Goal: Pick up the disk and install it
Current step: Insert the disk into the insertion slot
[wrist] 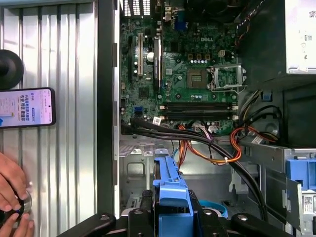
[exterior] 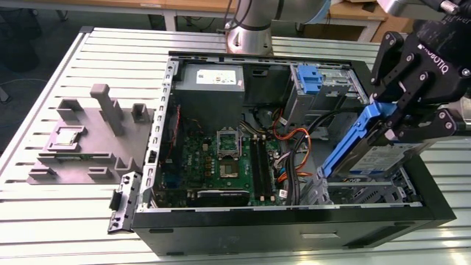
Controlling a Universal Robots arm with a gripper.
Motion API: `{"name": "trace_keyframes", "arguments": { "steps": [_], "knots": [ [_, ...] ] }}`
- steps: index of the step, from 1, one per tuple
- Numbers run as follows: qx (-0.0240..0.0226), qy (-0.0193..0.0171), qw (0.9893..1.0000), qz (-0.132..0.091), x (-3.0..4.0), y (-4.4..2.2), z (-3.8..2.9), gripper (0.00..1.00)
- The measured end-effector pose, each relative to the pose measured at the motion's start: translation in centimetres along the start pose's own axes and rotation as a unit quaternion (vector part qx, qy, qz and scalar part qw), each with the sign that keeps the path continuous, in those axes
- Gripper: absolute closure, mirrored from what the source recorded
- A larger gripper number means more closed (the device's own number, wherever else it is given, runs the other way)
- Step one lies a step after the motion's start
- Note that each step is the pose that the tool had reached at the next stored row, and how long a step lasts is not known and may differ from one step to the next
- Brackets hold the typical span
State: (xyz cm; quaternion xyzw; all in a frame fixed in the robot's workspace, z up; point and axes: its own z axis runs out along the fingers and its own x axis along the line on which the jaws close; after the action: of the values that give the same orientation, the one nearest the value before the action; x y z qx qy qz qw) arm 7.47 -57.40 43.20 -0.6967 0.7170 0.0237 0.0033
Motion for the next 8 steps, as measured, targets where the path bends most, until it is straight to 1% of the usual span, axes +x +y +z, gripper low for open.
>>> {"name": "trace_keyframes", "arguments": {
  "steps": [3,8],
  "knots": [
    [0.0000,0.0001,1.0000,0.000,0.04,-0.01,0.28,0.63],
    [0.0000,0.0001,1.0000,0.000,0.06,-0.02,0.32,0.63]
  ]
}}
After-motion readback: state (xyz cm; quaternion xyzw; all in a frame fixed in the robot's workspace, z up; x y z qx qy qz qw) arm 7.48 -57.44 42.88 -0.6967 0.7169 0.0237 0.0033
